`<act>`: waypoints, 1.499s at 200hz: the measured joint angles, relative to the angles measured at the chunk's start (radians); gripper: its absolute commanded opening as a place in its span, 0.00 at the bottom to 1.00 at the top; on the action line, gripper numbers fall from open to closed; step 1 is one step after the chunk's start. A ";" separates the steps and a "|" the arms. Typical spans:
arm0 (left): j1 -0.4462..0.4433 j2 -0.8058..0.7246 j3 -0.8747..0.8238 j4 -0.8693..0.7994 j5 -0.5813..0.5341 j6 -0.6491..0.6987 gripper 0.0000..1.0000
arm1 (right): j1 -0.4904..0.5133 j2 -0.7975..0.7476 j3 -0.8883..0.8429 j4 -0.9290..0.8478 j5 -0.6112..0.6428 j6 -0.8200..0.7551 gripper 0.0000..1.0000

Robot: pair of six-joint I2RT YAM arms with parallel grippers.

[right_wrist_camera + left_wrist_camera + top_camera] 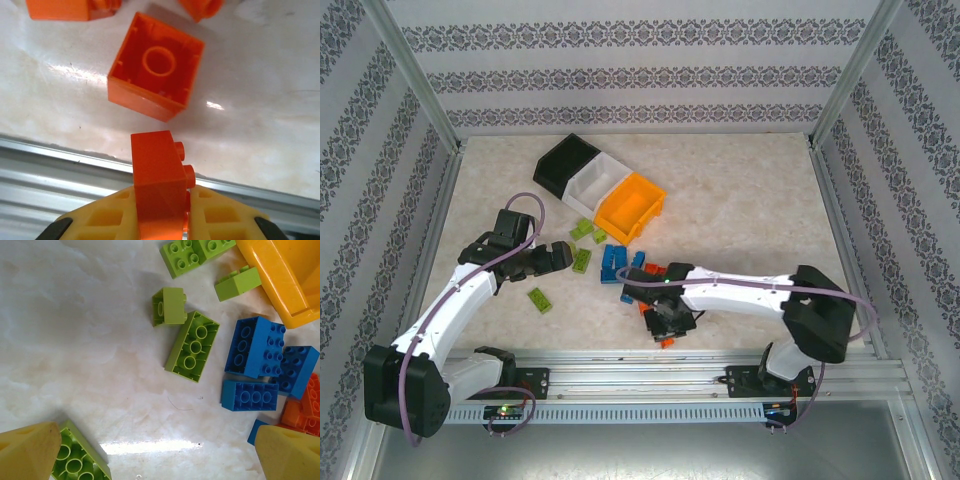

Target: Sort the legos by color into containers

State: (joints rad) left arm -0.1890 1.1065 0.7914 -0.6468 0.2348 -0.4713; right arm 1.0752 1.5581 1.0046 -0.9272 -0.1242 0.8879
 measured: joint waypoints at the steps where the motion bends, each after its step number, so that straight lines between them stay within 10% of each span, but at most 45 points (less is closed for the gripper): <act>1: 0.000 0.000 0.000 0.000 0.000 0.000 1.00 | -0.004 -0.008 0.000 -0.003 0.000 0.000 0.22; 69: 0.001 0.018 0.016 0.000 -0.003 0.000 1.00 | -0.415 -0.085 0.304 -0.090 -0.015 -0.113 0.22; 188: 0.022 -0.016 0.038 -0.045 -0.007 -0.001 1.00 | -0.544 0.845 1.355 -0.200 0.042 -0.302 0.20; 300: 0.027 0.063 0.064 -0.046 0.006 -0.013 1.00 | -0.805 0.720 1.085 -0.240 0.194 -0.455 0.33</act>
State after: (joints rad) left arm -0.1616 1.1698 0.8551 -0.6926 0.2405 -0.4847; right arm 0.2703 2.2784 2.0892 -1.1671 0.0696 0.4324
